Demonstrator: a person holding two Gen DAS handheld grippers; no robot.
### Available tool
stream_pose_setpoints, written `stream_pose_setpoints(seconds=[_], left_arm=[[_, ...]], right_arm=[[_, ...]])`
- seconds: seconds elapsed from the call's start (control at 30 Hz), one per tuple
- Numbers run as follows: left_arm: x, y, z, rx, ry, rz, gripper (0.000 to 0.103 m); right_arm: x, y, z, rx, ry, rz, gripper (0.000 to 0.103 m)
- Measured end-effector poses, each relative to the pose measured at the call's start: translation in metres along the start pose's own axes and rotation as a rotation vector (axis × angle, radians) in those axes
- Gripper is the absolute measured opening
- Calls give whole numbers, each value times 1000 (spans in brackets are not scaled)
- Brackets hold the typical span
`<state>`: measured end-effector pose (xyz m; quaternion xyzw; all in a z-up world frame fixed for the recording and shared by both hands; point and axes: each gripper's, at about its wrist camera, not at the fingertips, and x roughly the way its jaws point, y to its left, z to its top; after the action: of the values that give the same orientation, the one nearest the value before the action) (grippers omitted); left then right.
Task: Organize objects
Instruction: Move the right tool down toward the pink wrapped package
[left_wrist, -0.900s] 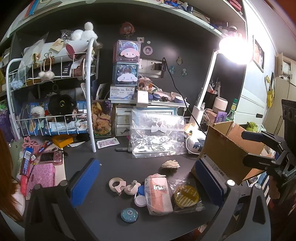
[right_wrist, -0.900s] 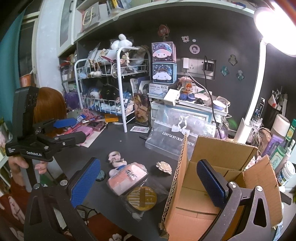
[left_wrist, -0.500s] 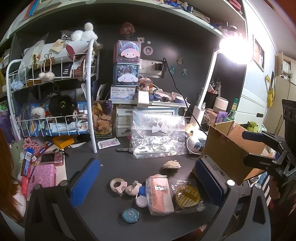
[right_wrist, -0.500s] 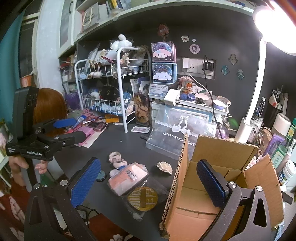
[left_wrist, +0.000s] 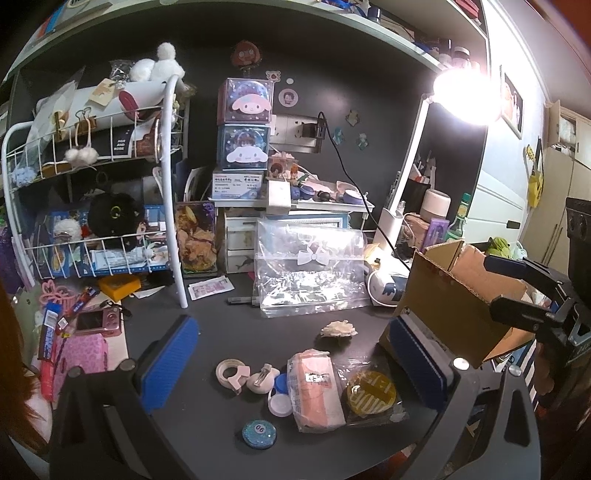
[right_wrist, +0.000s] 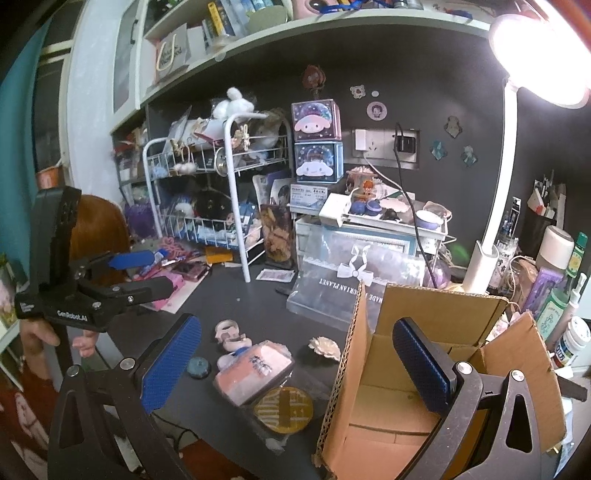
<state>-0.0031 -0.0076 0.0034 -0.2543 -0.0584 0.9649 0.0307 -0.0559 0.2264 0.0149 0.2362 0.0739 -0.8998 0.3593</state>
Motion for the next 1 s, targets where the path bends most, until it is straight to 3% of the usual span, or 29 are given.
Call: stream_pose_setpoints(seconds=[0.23,0.47,0.6,0.7,0.87,1.0], left_arm=[[2,16,2,-16,-3,14,103],[13,48,-3,-33,15,26,103],[27,67,-15,-41,40,10,103],[41,78,-28,-39,75,9,103],[52,84,-49,15,56,25,102],[57,92,-57,2,77,0,102]], right_arm=[[-4,28,1,-111,-2,-53,103],[11,86,-3,-228,28,29,103],[47,103,-23,-160,99,112,102],[83,107,-46,-88,183,134,86],[133,96,-78,72,298,118,76],[151,90,-91,139,340,53,76]])
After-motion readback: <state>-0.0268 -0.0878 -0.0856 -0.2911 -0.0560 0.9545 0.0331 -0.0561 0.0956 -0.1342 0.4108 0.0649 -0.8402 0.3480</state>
